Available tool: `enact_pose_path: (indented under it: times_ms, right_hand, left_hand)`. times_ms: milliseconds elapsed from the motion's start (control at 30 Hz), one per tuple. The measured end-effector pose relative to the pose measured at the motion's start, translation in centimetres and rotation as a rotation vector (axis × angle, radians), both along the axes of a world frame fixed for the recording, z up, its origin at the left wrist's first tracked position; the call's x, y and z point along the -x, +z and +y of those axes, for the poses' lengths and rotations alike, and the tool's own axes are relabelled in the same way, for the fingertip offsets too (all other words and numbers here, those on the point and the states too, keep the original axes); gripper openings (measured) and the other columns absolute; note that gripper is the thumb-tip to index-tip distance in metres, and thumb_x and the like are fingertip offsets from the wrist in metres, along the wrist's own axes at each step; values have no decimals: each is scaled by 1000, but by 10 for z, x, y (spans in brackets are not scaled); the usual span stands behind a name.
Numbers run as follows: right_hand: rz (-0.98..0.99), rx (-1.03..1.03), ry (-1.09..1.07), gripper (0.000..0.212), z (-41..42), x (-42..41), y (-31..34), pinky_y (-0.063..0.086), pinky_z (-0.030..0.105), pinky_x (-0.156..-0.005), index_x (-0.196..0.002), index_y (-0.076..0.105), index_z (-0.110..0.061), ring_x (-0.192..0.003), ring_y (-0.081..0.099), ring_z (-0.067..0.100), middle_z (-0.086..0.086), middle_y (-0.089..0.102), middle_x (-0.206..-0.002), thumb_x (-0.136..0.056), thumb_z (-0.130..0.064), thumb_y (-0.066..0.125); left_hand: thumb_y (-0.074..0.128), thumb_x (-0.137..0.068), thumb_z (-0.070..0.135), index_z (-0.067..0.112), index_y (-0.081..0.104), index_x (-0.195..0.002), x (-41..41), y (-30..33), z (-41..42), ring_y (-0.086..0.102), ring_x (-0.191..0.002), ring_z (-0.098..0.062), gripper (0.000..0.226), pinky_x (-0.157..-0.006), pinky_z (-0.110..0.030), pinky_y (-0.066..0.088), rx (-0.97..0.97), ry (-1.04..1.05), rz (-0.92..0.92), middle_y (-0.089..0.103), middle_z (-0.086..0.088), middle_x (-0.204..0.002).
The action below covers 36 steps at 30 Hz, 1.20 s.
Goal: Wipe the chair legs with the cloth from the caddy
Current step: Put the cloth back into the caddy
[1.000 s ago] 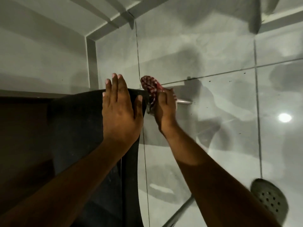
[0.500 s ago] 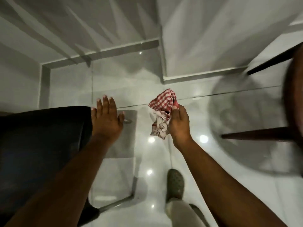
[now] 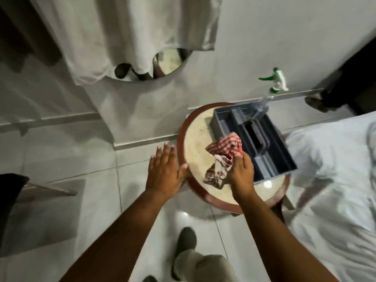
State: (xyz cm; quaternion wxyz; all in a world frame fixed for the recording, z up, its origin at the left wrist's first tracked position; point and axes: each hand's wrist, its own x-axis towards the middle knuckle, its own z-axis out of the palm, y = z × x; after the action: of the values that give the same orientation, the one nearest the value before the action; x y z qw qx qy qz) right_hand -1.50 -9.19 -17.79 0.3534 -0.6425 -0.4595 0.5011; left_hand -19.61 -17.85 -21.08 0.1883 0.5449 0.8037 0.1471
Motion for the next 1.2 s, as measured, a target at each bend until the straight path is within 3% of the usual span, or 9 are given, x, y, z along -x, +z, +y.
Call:
enact_pose_path:
  times_ms: [67, 233, 400, 500, 633, 700, 767, 900, 1200]
  right_hand:
    - [-46, -19, -24, 20, 24, -52, 8, 55, 49, -95, -119, 52, -26, -106, 65, 24, 15, 62, -125, -108, -31, 36]
    - [-127, 20, -54, 35, 111, -158, -11, 54, 56, -89, -132, 50, -16, -115, 61, 48, 25, 60, -126, -107, -35, 35]
    - [-303, -28, 78, 45, 203, -224, -63, 47, 62, -105, -141, 46, -8, -116, 59, 40, 30, 57, -133, -107, -36, 33]
    - [-426, -39, 196, 37, 241, -238, -104, 51, 51, -101, -133, 51, -15, -114, 62, 40, 21, 63, -127, -107, -36, 34]
    - [-458, -157, 463, 33, 257, -232, -156, 44, 9, -87, -134, 52, -19, -102, 65, 13, -5, 62, -118, -103, -29, 47]
    - [-546, -187, 679, 41, 258, -227, -176, 46, 25, -105, -143, 46, -18, -135, 51, 23, 2, 54, -144, -102, -21, 49]
    - [-715, -130, 934, 55, 260, -229, -186, 31, 48, -122, -157, 27, -17, -156, 16, 33, 13, 19, -168, -104, -22, 43]
    - [-966, -8, 1360, 83, 272, -245, -189, 7, 59, -126, -157, -15, -13, -149, -29, 40, 16, -27, -165, -101, -18, 45]
    - [-1064, 93, 1472, 88, 278, -239, -217, -18, 51, -120, -154, -25, -11, -148, -33, 40, 16, -34, -162, -99, -8, 44]
  left_hand:
    - [26, -100, 54, 12, 4, -156, -39, 6, 27, -2, -154, -30, 73, -123, -45, 3, -4, -42, 37, 1, -12, -167]
    - [24, -100, 54, 13, 2, -156, -131, -7, 109, -4, -154, -29, 72, -122, -44, -1, 12, -103, 36, -1, -11, -167]
    - [29, -102, 49, 14, 4, -156, -225, -59, 195, -1, -154, -29, 70, -125, -45, 3, 38, -118, 12, 1, -11, -167]
    - [38, -101, 43, 13, 6, -156, -268, -87, 246, 0, -153, -33, 70, -124, -48, 3, 2, -135, 33, 0, -14, -166]
    - [43, -99, 42, 16, -8, -154, -293, -122, 282, -7, -150, -36, 80, -120, -46, -1, -37, -48, 160, -16, -19, -160]
    - [43, -98, 43, 15, -8, -154, -296, -131, 284, -1, -151, -37, 81, -120, -47, 6, -58, -7, 216, -10, -23, -160]
    - [44, -97, 44, 11, 0, -155, -296, -132, 283, 3, -150, -38, 80, -120, -48, 10, -77, -12, 268, -3, -25, -160]
    - [44, -97, 46, 6, 8, -154, -296, -125, 281, 6, -149, -40, 78, -120, -51, 18, -26, -27, 327, 3, -27, -159]
    - [41, -96, 47, 5, 12, -154, -296, -133, 282, 14, -148, -42, 77, -118, -51, 21, -35, -5, 383, 5, -28, -159]
